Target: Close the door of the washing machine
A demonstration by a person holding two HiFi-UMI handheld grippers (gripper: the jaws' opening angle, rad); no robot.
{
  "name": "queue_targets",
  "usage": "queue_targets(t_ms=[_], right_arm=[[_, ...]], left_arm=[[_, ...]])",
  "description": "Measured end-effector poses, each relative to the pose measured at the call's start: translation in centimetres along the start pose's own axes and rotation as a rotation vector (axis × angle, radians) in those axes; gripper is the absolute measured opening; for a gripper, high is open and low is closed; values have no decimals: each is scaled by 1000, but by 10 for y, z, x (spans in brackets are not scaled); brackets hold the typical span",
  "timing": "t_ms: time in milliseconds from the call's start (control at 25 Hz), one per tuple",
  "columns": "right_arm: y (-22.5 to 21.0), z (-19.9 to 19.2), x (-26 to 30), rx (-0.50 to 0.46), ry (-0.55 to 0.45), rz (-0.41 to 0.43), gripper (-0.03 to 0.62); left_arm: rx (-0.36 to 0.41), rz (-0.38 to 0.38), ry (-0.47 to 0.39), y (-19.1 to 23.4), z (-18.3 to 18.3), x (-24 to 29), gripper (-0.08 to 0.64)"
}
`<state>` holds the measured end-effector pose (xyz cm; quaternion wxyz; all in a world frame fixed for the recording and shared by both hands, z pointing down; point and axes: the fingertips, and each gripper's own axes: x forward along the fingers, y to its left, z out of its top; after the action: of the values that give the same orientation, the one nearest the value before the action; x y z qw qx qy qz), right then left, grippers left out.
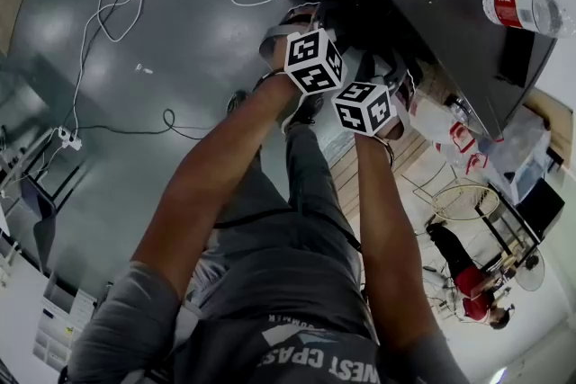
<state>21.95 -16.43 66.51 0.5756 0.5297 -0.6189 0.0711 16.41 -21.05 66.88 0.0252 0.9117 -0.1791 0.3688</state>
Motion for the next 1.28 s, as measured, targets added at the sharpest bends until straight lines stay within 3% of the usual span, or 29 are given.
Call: queue_targets(t_ms=[280,480,640,960,1280], right_arm=[[4,-6,-2,-133,0,100,198],[6,-1,-14,-132,-2,133,204],[-5,9,-32,-96,-35,134,202],[-41,77,-96,-13,-260,163,112],[-82,154,-187,113,-505,242,60]], left_arm=[[9,8,28,-4,-7,-7,241],[47,-10,78,-7,-21,-32,233],[43,35,70,10,-25,-73,206],[9,193,-12,86,-23,-193,118],[-65,351,-85,131,-23,-315,89]])
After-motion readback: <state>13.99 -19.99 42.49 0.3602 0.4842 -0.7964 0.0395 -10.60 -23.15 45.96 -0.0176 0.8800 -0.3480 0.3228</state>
